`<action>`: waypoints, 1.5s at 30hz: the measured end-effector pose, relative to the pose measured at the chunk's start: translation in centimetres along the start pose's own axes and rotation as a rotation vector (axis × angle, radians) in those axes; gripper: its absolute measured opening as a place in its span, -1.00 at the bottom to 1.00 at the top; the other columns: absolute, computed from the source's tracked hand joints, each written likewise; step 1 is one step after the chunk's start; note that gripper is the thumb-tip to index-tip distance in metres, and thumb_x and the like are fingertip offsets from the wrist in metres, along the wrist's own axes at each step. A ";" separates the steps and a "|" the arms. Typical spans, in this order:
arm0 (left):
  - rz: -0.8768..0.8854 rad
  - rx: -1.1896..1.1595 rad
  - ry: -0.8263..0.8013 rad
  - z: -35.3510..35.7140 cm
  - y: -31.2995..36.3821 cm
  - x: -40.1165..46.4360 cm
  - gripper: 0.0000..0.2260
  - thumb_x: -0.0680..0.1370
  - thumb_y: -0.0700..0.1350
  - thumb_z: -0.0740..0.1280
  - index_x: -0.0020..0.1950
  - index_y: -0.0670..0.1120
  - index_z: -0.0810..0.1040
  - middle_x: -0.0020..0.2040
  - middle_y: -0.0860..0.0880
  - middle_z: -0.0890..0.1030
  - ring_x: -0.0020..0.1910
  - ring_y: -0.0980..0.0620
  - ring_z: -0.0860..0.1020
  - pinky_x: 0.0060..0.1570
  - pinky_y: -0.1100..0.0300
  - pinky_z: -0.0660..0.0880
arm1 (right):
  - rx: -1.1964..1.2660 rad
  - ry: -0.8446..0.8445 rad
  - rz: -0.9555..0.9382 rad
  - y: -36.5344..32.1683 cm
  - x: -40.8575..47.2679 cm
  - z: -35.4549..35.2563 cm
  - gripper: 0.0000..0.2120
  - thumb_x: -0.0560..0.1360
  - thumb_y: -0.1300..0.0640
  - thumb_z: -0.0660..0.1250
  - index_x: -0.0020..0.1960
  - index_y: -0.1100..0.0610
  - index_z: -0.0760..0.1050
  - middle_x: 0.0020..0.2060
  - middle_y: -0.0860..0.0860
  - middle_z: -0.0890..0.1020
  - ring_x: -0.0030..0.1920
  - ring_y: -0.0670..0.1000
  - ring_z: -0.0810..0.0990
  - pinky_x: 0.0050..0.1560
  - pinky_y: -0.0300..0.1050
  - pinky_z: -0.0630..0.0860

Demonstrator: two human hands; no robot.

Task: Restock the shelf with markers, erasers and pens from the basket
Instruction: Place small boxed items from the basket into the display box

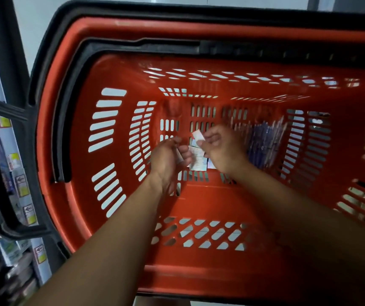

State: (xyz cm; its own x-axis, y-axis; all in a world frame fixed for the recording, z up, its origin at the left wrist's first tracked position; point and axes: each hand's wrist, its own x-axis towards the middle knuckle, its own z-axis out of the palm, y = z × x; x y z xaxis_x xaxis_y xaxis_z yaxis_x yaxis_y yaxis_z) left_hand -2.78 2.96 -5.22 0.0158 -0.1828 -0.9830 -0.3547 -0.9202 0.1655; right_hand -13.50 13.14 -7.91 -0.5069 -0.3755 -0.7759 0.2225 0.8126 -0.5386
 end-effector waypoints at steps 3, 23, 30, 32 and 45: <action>-0.038 -0.060 -0.148 0.3 -0.1 -0.4 -0.67 0.74 0.01 0.11 0.05 -0.11 0.62 -0.13 -0.11 0.75 -0.21 -0.02 0.73 -0.25 0.10 0.68 | 0.310 -0.178 0.074 -1.1 -2.5 0.7 -0.90 0.56 0.33 0.45 -0.04 0.16 0.59 -0.25 0.07 0.70 -0.31 0.08 0.75 -0.31 0.00 0.70; -0.001 -0.032 -0.020 -0.8 0.0 0.2 -0.87 0.65 -0.15 0.18 0.02 -0.09 0.52 -0.27 -0.02 0.50 -0.32 0.04 0.45 -0.31 0.17 0.42 | -0.525 0.043 -0.234 2.7 0.7 1.1 -0.82 0.49 0.23 0.51 0.03 0.11 0.55 -0.04 0.03 0.62 -0.01 0.08 0.60 -0.10 -0.07 0.53; -0.027 0.025 -0.106 -0.5 -0.3 -0.4 -0.59 0.66 0.13 0.14 0.12 -0.14 0.62 0.00 -0.16 0.69 -0.03 -0.11 0.64 -0.04 0.07 0.49 | 0.294 -0.196 0.022 -1.5 -3.7 1.2 -0.87 0.56 0.29 0.46 0.05 0.11 0.62 -0.14 0.07 0.71 -0.22 -0.01 0.73 -0.17 -0.14 0.68; -0.016 0.023 -0.132 -0.4 -0.2 -0.6 -0.74 0.65 0.06 0.18 -0.02 -0.06 0.57 -0.13 -0.11 0.68 -0.11 -0.07 0.66 -0.11 0.09 0.50 | 0.231 -0.209 -0.018 -1.8 -4.2 1.2 -0.88 0.59 0.22 0.43 -0.03 0.01 0.66 -0.20 0.04 0.74 -0.23 0.00 0.75 -0.11 -0.05 0.69; 0.066 0.048 0.011 -0.4 0.1 -0.6 -0.81 0.65 -0.09 0.20 -0.10 -0.06 0.54 -0.43 0.04 0.46 -0.52 0.12 0.38 -0.59 0.30 0.25 | -0.696 -0.057 -0.237 3.5 -0.7 2.3 -0.64 0.56 0.09 0.46 0.32 0.08 0.54 0.24 0.06 0.45 0.17 0.11 0.58 0.17 -0.01 0.59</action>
State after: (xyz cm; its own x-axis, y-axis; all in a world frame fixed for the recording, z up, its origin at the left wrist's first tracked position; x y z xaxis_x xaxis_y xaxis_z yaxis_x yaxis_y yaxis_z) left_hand -2.41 2.83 -4.58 0.0009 -0.2462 -0.9692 -0.3997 -0.8885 0.2253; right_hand -10.48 15.22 -10.03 -0.4270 -0.5837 -0.6906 -0.4778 0.7940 -0.3758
